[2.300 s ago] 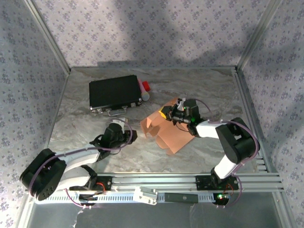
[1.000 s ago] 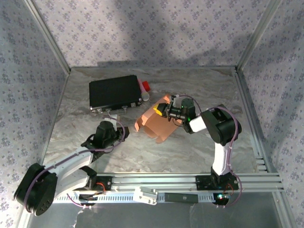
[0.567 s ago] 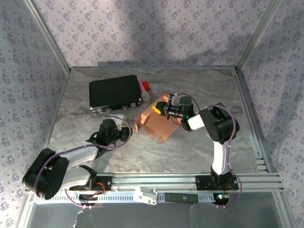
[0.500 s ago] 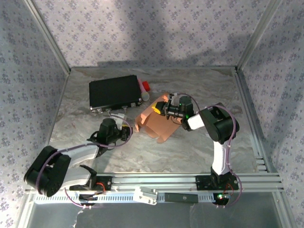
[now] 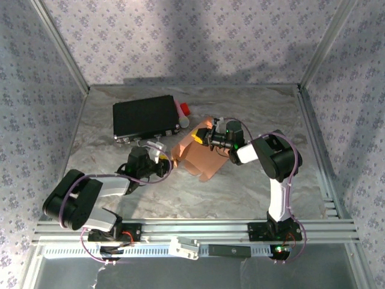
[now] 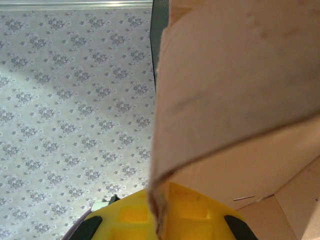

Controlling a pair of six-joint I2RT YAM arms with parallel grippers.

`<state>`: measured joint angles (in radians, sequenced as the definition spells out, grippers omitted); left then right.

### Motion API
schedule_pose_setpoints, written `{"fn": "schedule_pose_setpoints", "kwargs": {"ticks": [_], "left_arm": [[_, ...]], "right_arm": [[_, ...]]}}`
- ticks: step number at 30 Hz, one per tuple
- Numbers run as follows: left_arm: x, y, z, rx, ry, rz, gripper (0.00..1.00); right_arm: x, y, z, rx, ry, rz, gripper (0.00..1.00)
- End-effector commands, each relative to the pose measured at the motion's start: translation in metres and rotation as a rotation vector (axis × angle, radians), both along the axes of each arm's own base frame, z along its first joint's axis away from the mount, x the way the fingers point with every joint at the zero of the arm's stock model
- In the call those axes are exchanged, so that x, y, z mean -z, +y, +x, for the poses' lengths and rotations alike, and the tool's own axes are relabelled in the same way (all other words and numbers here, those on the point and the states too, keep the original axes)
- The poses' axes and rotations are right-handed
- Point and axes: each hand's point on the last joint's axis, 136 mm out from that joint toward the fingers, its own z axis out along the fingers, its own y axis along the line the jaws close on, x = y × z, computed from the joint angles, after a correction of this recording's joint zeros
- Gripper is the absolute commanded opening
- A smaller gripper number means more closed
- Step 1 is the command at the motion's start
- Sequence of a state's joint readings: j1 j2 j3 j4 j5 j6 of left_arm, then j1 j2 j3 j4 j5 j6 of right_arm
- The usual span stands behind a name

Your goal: Fold the paper box

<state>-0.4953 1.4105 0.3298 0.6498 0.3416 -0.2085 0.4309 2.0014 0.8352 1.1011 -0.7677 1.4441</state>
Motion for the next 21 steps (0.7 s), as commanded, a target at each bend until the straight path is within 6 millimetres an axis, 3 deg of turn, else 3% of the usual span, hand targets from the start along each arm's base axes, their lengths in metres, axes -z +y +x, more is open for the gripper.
{"fn": "schedule_pose_setpoints", "kwargs": {"ticks": [1,21], "left_arm": [[-0.03,-0.017,0.011,0.029,-0.115,-0.033,0.38],[-0.032,-0.044,0.023,-0.046,-0.187,-0.008,0.33]], "right_arm": [[-0.003,0.006,0.0,-0.019,-0.002,0.002,0.0],[-0.007,0.012,-0.003,-0.019,-0.006,0.011,0.0]]}}
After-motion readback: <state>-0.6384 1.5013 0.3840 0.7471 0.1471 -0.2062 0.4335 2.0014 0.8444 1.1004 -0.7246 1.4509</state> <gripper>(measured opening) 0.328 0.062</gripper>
